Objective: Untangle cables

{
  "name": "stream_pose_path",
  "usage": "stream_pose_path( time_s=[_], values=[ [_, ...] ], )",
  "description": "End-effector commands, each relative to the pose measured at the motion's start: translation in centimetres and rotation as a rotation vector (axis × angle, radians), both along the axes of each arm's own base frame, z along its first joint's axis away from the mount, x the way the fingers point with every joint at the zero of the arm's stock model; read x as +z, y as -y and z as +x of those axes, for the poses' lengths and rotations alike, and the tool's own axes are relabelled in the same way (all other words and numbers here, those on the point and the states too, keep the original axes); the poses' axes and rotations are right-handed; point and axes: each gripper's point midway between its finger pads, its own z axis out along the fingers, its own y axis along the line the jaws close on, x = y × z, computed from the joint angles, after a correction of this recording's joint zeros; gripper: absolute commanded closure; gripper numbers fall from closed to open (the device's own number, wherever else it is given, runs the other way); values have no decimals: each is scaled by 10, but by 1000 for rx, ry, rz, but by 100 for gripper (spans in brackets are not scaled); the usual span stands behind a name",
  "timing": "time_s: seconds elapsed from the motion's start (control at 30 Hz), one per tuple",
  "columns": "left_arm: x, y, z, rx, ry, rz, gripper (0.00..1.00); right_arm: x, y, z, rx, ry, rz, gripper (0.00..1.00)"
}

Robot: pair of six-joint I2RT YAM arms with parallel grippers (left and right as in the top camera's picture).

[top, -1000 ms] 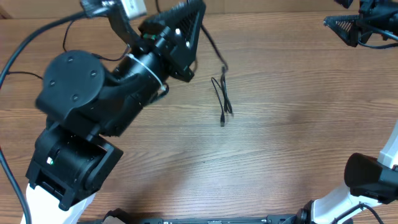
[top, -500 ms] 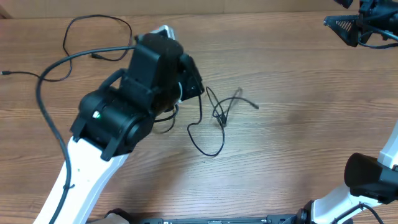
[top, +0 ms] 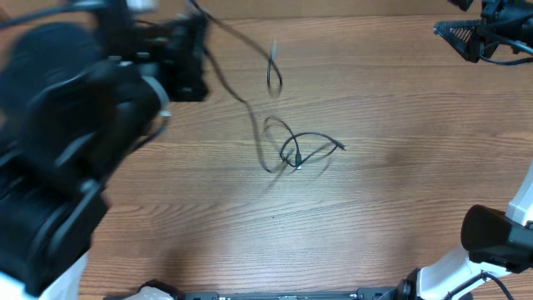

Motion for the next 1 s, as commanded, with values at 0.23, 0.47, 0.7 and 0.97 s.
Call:
stream_pose_path(
  time_s=[0.23, 0.47, 0.7, 0.97],
  values=[
    [129, -61, -14, 299, 503, -51, 96, 4, 2, -1, -4, 19, -11, 0],
    [92, -23, 21, 160, 433, 146, 96, 4, 2, -1, -4, 19, -11, 0],
    [38, -11, 62, 155, 284, 312, 96, 4, 2, -1, -4, 19, -11, 0],
    [-38, 37, 93, -48, 44, 284, 96, 4, 2, -1, -4, 19, -12, 0]
  ],
)
